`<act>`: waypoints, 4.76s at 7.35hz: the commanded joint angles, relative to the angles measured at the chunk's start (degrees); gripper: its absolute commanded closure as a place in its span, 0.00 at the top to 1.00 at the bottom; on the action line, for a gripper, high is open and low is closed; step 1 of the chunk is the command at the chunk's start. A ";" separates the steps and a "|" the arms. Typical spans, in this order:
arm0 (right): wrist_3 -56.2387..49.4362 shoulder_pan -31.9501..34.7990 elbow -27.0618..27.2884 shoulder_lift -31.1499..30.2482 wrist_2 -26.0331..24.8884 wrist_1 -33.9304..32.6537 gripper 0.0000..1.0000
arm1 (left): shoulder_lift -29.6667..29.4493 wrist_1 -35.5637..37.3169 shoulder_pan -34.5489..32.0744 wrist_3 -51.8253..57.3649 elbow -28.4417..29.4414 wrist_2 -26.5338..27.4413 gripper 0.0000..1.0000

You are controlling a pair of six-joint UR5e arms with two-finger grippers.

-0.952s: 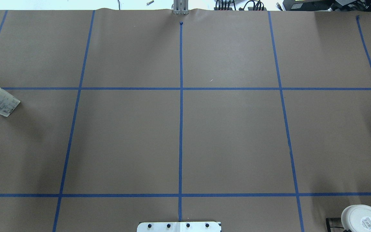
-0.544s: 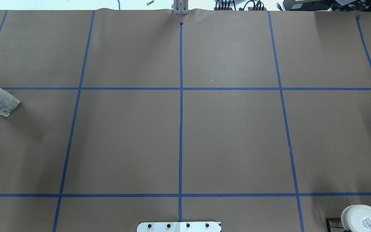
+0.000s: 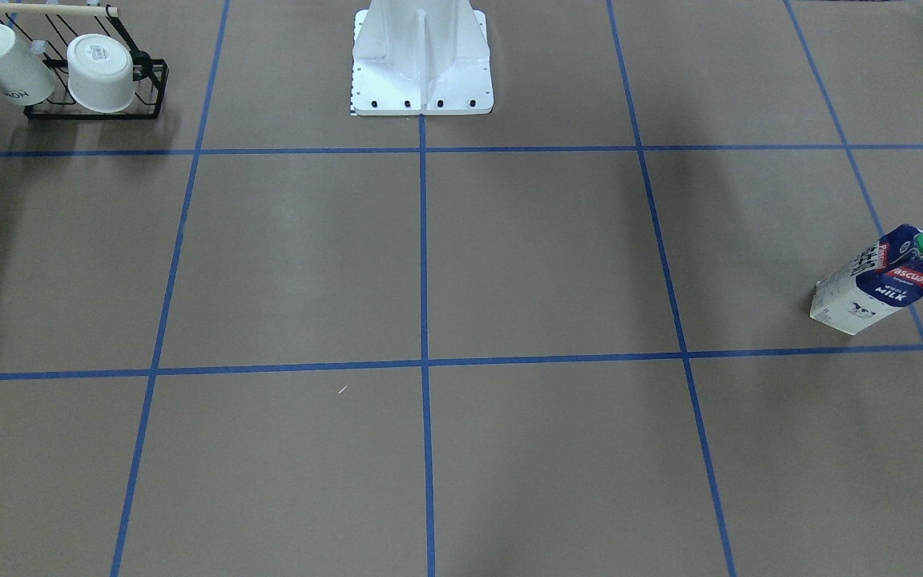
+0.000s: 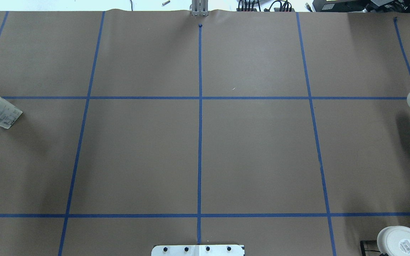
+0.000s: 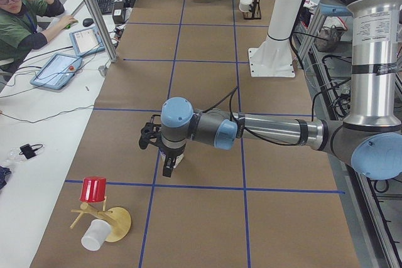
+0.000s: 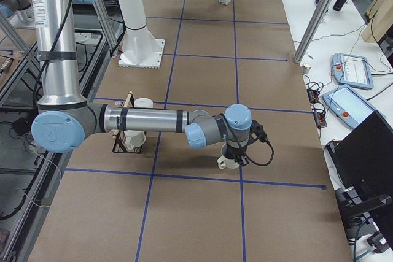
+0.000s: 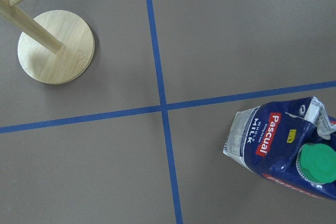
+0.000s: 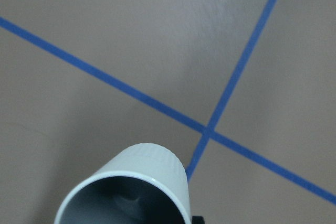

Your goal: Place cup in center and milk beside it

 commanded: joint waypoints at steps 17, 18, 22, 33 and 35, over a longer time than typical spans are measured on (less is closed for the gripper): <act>76.75 -51.60 5.61 40.41 -22.73 -25.87 0.86 | 0.10 0.00 0.00 0.09 0.94 -0.10 0.99; 76.75 -51.77 6.13 40.59 -27.09 -25.87 1.00 | 0.10 0.09 0.00 0.09 0.94 -0.10 0.99; 63.63 -37.06 10.09 39.20 -18.80 -26.05 1.00 | -2.86 -1.57 0.00 0.18 0.67 0.08 0.99; -6.31 9.04 7.10 -7.04 -2.87 -23.06 1.00 | -5.70 -12.75 5.43 0.62 2.16 -2.73 0.99; -6.05 8.96 6.84 -6.79 -2.79 -22.97 1.00 | -5.78 -12.83 9.39 0.79 2.61 -2.73 0.98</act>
